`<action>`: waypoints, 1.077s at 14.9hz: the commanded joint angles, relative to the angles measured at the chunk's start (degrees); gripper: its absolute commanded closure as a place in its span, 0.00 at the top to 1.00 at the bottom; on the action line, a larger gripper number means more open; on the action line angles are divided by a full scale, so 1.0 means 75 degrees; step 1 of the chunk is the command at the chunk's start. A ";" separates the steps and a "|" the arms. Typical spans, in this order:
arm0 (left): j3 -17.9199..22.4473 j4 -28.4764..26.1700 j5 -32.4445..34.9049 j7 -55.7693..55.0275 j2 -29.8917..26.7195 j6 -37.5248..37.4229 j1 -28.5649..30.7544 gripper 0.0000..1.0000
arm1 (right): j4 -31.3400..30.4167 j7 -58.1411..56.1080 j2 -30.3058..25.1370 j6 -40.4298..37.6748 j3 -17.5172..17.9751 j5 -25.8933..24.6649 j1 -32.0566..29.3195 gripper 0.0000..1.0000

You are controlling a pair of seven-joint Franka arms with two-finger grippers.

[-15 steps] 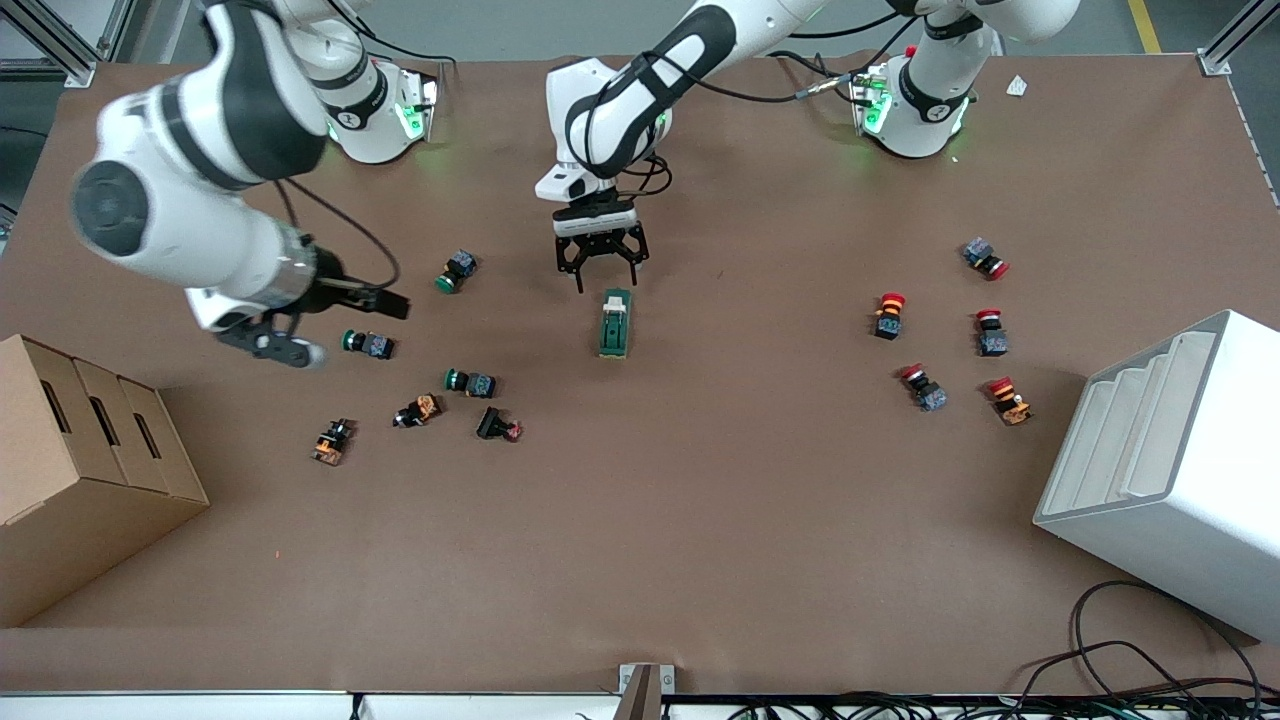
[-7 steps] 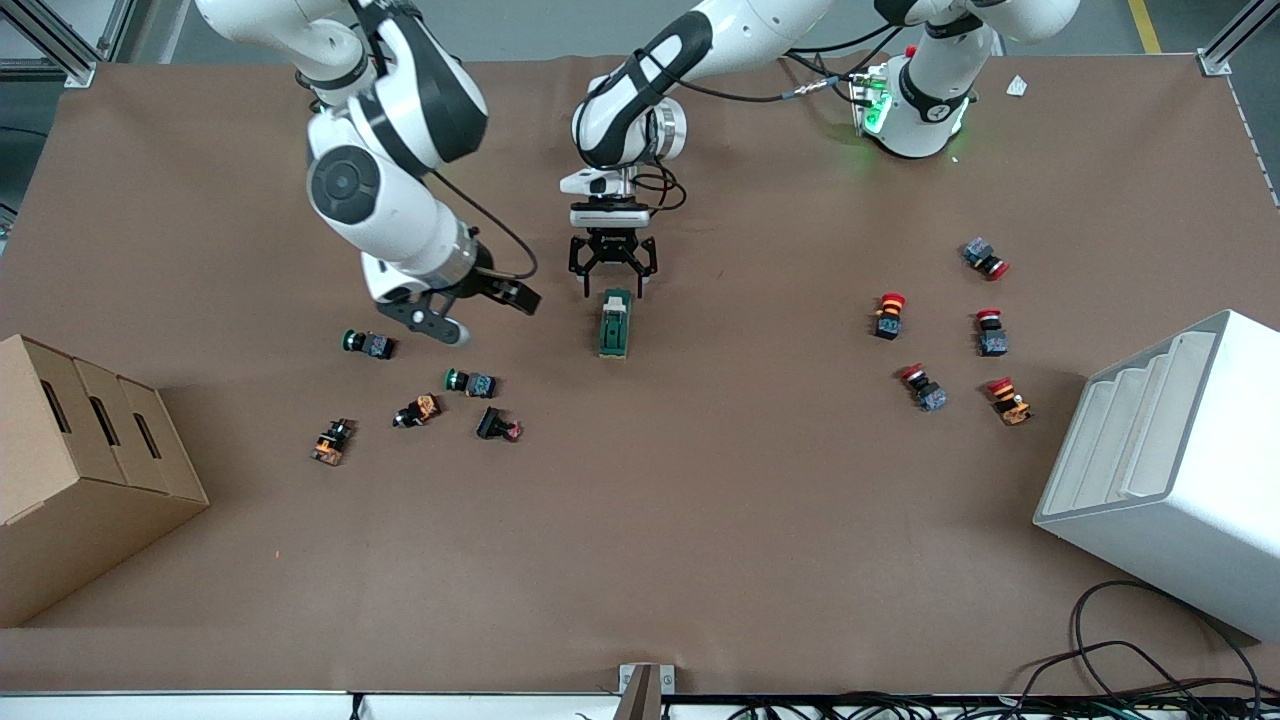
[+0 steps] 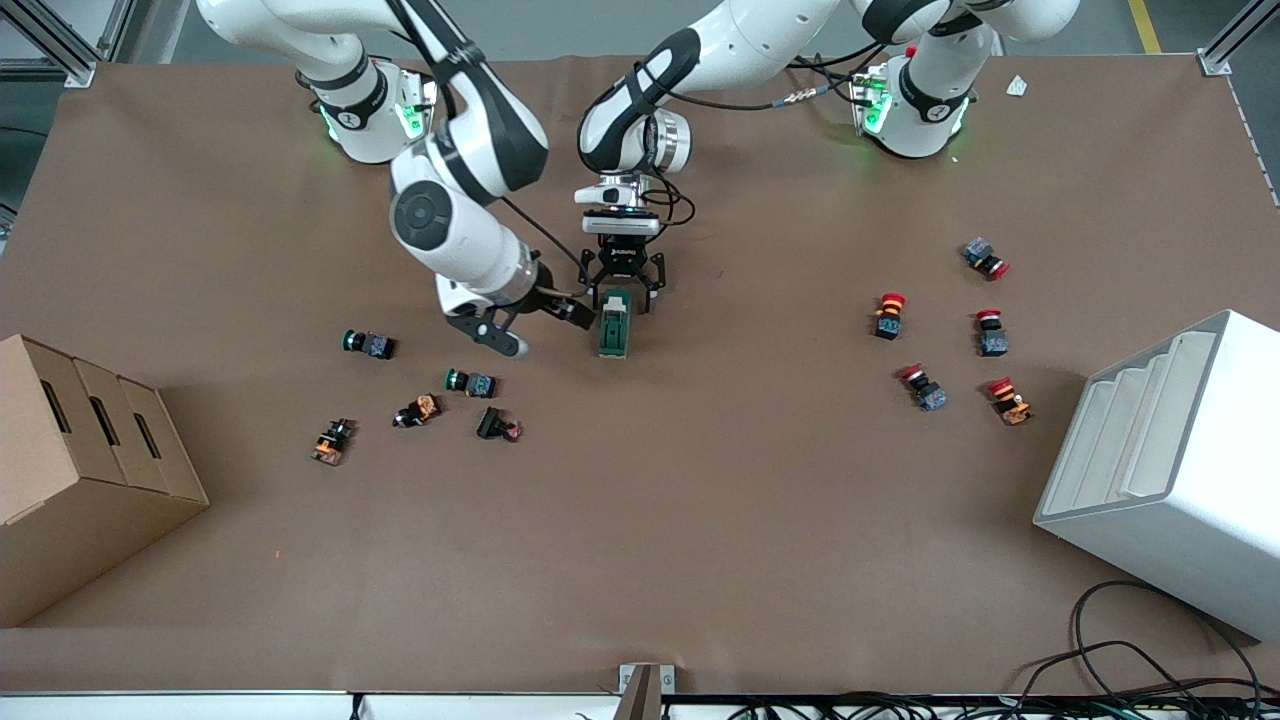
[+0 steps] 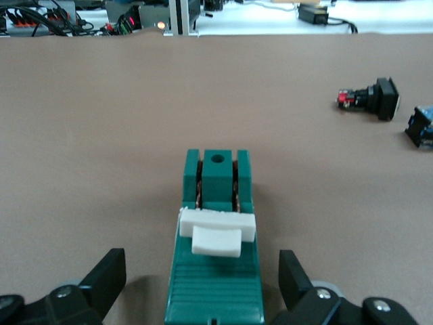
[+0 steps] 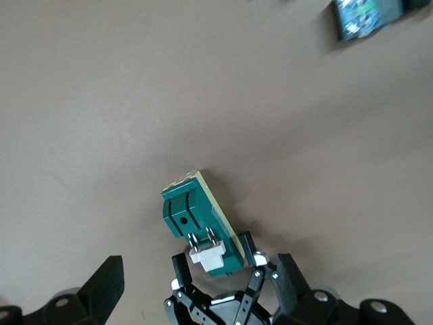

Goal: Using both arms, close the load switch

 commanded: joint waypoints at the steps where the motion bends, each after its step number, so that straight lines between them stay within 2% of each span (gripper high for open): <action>1: 0.0081 0.0061 0.0431 -0.0656 0.0185 -0.0248 -0.0317 1.00 | -0.0030 0.0058 0.0431 0.0517 -0.0052 0.0216 0.0391 1.00; 7: 0.0082 0.0096 0.0443 -0.0680 0.0514 -0.0857 -0.0552 1.00 | -0.0041 0.0070 0.0889 0.1409 -0.0052 0.0859 0.0954 1.00; 16: 0.0093 0.0119 0.0455 -0.0645 0.0619 -0.0870 -0.0588 1.00 | -0.0065 0.0093 0.1311 0.2240 -0.0052 0.1434 0.1365 1.00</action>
